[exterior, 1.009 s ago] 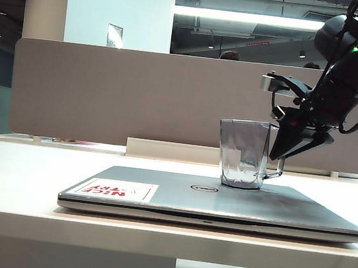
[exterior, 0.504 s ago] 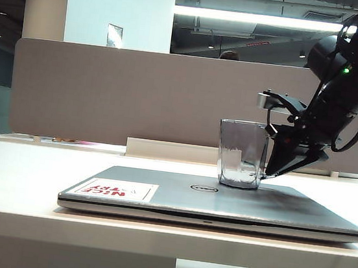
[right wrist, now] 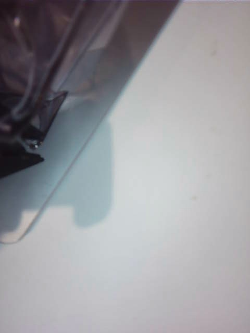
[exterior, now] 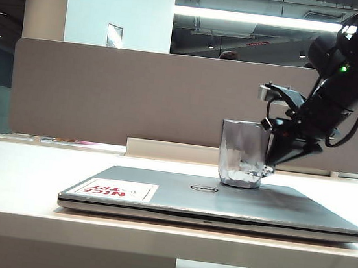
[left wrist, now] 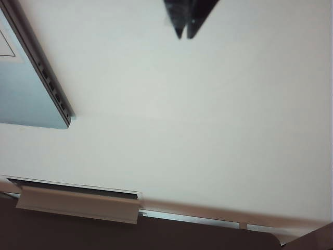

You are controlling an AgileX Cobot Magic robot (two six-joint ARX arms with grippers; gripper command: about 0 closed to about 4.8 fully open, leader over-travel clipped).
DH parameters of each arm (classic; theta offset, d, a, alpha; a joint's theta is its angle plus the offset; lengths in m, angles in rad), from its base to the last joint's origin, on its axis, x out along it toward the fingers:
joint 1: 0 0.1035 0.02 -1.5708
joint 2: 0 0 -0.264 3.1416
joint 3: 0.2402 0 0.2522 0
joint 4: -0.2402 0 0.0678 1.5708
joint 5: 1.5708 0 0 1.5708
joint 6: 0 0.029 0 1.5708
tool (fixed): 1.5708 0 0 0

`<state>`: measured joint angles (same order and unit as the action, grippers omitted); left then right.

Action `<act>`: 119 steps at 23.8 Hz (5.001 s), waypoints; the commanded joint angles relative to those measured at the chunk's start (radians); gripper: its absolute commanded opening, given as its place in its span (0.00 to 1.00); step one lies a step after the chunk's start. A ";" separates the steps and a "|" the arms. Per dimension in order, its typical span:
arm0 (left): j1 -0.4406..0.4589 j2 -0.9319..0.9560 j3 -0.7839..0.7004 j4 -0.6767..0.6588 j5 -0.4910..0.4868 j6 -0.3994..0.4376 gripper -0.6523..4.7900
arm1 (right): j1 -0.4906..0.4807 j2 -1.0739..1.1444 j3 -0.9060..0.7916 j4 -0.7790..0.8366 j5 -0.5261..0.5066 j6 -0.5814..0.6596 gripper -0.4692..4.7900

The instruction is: Pick up the water cup and place it on the side of the laptop away from you.

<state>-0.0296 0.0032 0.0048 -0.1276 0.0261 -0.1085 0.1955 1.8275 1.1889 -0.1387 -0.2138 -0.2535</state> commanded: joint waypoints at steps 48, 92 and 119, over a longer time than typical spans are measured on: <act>0.000 0.001 0.003 0.001 0.005 0.000 0.11 | 0.012 0.371 0.374 0.331 0.032 0.294 0.08; 0.000 0.001 0.003 0.001 0.005 0.000 0.11 | 0.040 0.393 0.447 0.090 0.037 0.193 0.19; 0.000 0.001 0.003 0.001 0.005 0.000 0.11 | 0.040 0.272 0.454 -0.305 0.037 0.192 0.42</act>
<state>-0.0296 0.0040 0.0048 -0.1322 0.0265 -0.1085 0.2344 2.1223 1.6390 -0.4088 -0.1799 -0.0582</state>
